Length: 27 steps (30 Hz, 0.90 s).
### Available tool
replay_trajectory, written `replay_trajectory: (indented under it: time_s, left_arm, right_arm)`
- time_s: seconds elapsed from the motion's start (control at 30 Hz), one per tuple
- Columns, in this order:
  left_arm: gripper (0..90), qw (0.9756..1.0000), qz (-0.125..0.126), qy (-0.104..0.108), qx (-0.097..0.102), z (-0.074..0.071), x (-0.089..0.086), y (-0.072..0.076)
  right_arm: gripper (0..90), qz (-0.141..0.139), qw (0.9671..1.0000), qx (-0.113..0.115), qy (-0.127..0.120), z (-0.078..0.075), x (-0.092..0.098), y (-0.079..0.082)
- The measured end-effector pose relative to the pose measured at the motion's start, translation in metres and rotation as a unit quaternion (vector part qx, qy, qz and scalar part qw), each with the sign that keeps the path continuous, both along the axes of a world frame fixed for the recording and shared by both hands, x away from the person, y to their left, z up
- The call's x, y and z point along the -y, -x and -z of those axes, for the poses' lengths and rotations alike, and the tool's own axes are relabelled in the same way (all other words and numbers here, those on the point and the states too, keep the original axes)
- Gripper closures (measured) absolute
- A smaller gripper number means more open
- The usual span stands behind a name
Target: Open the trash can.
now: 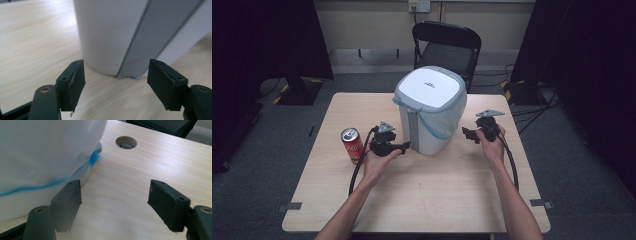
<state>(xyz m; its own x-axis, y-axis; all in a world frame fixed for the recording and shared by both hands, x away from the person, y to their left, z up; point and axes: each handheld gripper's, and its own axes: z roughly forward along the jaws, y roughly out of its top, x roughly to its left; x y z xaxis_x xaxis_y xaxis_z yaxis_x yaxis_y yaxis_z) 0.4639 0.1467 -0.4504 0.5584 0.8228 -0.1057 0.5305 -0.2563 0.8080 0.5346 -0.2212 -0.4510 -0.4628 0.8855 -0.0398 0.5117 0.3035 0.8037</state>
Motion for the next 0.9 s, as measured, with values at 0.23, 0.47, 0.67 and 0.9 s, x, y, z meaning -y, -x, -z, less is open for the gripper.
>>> replay_trajectory:
  time_s: [0.23, 0.47, 0.67, 0.9]
  left_arm:
    - [30.1, 0.9999, -0.015, 0.001, -0.007, 0.01, -0.003, -0.014]
    - [30.8, 0.9986, -0.05, -0.015, -0.002, 0.009, -0.002, -0.029]
    - [37.9, 0.9967, -0.078, 0.011, -0.021, 0.019, -0.008, -0.047]
    - [48.8, 0.9965, -0.079, 0.021, -0.014, 0.022, -0.009, -0.052]
  right_arm:
    - [28.3, 0.023, 0.9995, 0.008, -0.02, 0.001, 0.001, -0.03]
    - [31.3, 0.036, 0.9988, 0.002, -0.034, 0.012, -0.005, -0.052]
    - [32.8, 0.055, 0.9973, 0.018, -0.045, 0.016, -0.016, -0.061]
    - [71.9, -0.024, 0.9973, 0.045, -0.052, 0.013, -0.026, -0.058]
